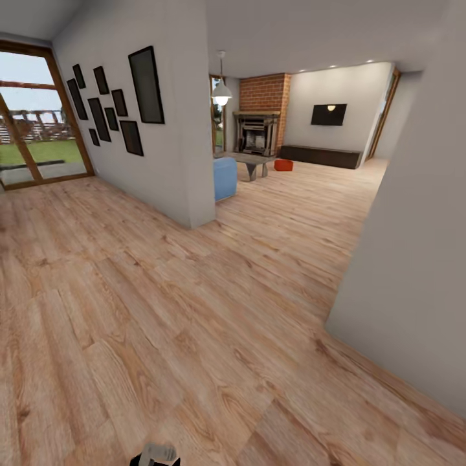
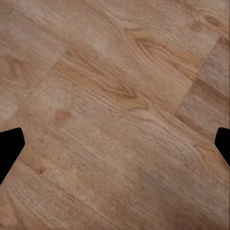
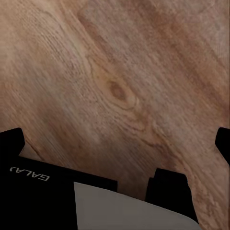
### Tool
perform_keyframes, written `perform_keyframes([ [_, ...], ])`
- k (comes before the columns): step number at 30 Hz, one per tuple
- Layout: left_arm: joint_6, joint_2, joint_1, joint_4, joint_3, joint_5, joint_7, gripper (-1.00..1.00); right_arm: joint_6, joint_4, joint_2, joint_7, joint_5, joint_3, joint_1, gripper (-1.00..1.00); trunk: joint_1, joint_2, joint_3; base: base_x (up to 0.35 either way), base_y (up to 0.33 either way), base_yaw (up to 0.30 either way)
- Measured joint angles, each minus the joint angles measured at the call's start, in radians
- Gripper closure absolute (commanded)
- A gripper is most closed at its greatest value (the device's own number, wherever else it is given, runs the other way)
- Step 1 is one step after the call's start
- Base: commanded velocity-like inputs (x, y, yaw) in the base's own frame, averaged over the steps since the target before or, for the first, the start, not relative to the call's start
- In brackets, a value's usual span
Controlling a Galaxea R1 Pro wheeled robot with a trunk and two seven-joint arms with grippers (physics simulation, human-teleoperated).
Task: Move the two storage containers from the living room to the garage. In the garage, place one container on the floor and stack the other container on top of it (either order is fine).
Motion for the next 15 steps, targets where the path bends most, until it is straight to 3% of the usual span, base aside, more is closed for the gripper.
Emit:
perform_keyframes([
  [15, 0.0, 0.001, 0.0, 0.0, 0.0, 0.0, 0.0, -1.0, 0.0, 0.0, 0.0, 0.0, 0.0, 0.0, 0.0, -1.0, 0.0, 0.0, 0.0, 0.276, 0.0, 0.012],
])
